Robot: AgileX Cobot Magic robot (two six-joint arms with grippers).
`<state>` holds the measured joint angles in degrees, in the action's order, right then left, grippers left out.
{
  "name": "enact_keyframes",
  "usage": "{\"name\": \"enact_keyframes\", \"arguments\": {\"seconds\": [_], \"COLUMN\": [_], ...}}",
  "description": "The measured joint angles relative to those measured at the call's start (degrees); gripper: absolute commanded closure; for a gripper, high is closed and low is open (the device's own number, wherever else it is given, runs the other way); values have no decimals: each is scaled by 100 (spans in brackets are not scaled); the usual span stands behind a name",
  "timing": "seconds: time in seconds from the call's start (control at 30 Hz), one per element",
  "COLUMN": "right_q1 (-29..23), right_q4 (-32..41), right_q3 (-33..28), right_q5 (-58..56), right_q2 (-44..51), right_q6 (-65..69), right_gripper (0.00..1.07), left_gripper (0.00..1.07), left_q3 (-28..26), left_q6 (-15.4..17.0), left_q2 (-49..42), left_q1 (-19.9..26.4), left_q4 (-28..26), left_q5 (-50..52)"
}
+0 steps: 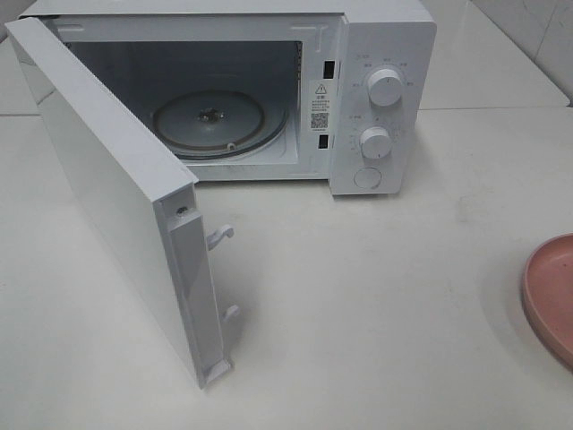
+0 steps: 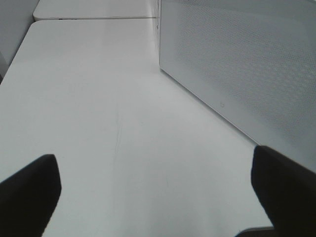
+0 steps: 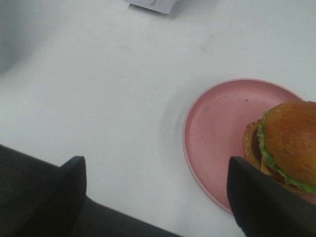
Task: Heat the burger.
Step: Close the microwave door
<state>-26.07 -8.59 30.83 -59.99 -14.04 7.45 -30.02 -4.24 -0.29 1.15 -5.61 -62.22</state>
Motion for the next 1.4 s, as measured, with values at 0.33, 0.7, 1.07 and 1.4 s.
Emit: {"name": "enact_keyframes", "arguments": {"seconds": [0.33, 0.7, 1.07, 1.4], "right_q1": [1123, 1713, 1713, 1725], "right_q4": [97, 115, 115, 115], "right_q3": [-195, -195, -195, -195], "right_q5": [246, 264, 264, 264], "right_q2": [1054, 1427, 1427, 1427], "right_q6": [-11, -11, -11, -11], "right_gripper": [31, 31, 31, 31], "left_gripper": [8, 8, 8, 8], "left_q3": [0, 0, 0, 0], "left_q6": [0, 0, 0, 0], "left_q2": [0, 0, 0, 0], "left_q1": [0, 0, 0, 0], "left_q4": [0, 0, 0, 0], "left_q5": [0, 0, 0, 0]}}
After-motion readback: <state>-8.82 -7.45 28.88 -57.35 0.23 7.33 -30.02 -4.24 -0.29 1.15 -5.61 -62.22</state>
